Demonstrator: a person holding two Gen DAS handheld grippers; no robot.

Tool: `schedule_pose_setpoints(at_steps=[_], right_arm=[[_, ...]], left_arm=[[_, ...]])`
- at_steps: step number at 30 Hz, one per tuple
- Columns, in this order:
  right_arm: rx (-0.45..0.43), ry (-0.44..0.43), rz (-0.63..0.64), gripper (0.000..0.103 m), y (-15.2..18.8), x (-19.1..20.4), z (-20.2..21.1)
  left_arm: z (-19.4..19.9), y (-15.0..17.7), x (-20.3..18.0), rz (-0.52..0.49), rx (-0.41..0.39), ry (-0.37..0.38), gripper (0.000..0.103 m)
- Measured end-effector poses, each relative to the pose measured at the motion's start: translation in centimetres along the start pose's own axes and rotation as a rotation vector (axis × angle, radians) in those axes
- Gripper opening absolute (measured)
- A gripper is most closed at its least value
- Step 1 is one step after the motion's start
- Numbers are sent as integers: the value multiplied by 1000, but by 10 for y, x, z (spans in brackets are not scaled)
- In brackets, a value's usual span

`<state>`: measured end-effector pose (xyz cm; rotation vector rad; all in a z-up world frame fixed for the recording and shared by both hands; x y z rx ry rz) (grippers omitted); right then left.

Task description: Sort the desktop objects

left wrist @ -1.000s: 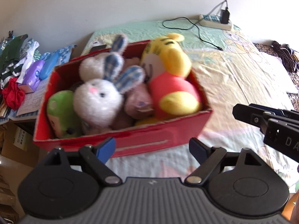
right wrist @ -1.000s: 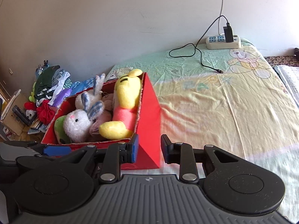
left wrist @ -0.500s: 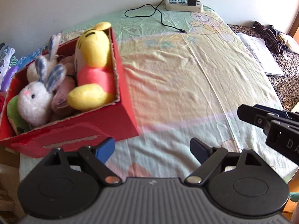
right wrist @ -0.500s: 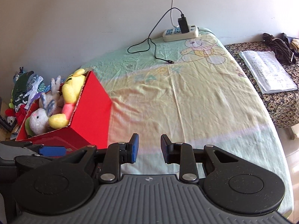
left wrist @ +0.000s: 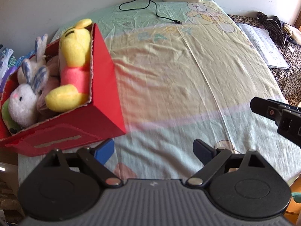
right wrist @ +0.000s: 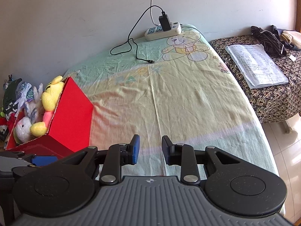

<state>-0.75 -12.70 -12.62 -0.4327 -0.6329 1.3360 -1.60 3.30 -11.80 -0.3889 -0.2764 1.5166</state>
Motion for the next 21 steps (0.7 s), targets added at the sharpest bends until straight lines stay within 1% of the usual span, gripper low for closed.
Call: schedule_pose_setpoints(at_steps=[4,11,16,21], right_arm=[[6,-21,28,29,1,15,-4],[16,-46,73,29,6,56,-8],[38,-52,103,29,17,90,-12],[56,-50,129,29,31,125,-13]], left_arm=[[2,8,16,36,2,-16,92],[7,22,58,94,9,-44,94],[10,33,94,123,23,-46,95],[14,41,127,129,31,-44,95]])
Point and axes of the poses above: each gripper's, at about its wrist camera, not at the fingertips, and z roughly against the way its jaws point, x to its left, y to its underside, the point moved 9 cm from there along -z, roughly the way its jaws point, and after that the axes turned 11 degrees about y, right-handed, at the moved point
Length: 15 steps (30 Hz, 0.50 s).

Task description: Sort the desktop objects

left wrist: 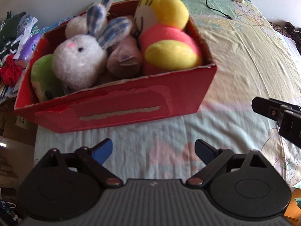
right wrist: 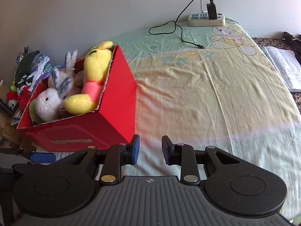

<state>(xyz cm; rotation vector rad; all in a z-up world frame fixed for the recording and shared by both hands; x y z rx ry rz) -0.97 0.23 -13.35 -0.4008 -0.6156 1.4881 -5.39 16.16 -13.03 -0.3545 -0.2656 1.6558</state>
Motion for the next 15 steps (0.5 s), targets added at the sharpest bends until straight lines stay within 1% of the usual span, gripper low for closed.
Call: schedule_pose_setpoints(at_steps=[8,15], right_arm=[[11,-2,16,29,6,53,-4],[17,-24,29,29,8,102,-5]], left_arm=[[10,3,50,3,-5,11,96],[21,6,95,16,-14,8,97]])
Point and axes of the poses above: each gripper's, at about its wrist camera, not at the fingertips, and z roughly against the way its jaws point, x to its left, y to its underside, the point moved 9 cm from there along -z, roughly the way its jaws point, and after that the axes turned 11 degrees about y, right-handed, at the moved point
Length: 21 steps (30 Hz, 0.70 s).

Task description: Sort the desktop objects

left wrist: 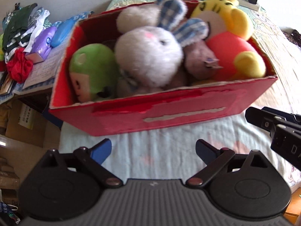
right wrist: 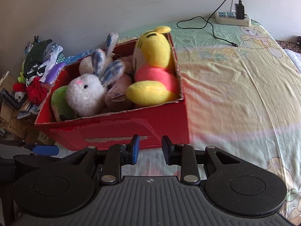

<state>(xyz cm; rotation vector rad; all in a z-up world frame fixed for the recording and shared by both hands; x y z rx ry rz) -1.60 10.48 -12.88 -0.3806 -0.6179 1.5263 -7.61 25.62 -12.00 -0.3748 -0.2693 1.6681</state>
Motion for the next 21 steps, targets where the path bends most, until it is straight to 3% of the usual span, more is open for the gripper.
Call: schedule_pose_setpoints(at_steps=[11,21], right_arm=[[-39,-27,12,29,-14,58,17],[-45,30,23,29,-45,65,32]], left_arm=[[31,-11,47,-22,-49,7,102],[44,-45,42,-77,-65,69,103]])
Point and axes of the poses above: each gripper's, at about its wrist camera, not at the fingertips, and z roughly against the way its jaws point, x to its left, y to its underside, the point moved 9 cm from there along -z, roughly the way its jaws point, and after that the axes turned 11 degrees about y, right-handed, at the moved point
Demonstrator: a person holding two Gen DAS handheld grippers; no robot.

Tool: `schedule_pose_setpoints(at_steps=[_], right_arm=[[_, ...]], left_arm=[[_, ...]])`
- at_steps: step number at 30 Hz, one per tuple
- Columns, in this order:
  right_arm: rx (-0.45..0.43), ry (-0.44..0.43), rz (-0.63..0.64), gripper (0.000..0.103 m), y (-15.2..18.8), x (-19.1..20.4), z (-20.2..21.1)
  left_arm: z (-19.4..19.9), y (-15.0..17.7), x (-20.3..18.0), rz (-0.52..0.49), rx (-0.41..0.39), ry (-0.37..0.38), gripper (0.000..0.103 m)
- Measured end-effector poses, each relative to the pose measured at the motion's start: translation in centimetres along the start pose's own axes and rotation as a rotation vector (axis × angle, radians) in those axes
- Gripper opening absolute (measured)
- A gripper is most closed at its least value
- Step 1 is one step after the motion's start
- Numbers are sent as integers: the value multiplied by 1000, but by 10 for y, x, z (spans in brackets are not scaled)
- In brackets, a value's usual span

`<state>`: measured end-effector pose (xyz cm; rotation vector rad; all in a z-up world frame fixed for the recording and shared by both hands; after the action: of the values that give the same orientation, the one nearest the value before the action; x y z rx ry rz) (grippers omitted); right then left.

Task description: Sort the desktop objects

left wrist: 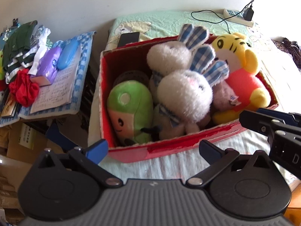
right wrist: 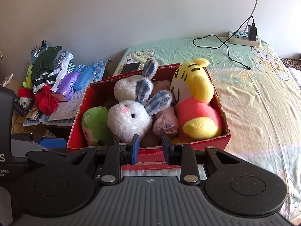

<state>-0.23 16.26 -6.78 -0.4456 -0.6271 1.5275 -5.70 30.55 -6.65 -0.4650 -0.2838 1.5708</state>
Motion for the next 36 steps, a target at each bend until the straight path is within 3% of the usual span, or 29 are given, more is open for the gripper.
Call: schedule_pose_setpoints(at_steps=[5,12,18,29,36], right_arm=[[36,42,54,29,-19,-14,-5],[137,55,21,29,-37,-32,-20],[183,65,49,29,-50,-43,-26],[252,56,27,30,-44,-64,-38],[253,49,43,31,-42,-65,-41]], left_arm=[[-3,-15,-16,-5,28,40,103],[-13,-33,-32,1,105,86,103],[-19,-41,-45,-7,124,88,103],[-35,-39,-62,21,158,119,102],[-36,-41,-56,49,147,97,99]])
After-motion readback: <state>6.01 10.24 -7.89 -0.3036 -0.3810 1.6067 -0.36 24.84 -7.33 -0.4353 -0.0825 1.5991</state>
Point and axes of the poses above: each gripper's, at about its wrist camera, not at the fingertips, and z roughly against the way its jaws point, x to its left, y to its underside, the point moved 9 cm from there along -z, roughly the way its jaws point, and after that the axes turned 11 degrees about y, right-handed, at the moved point
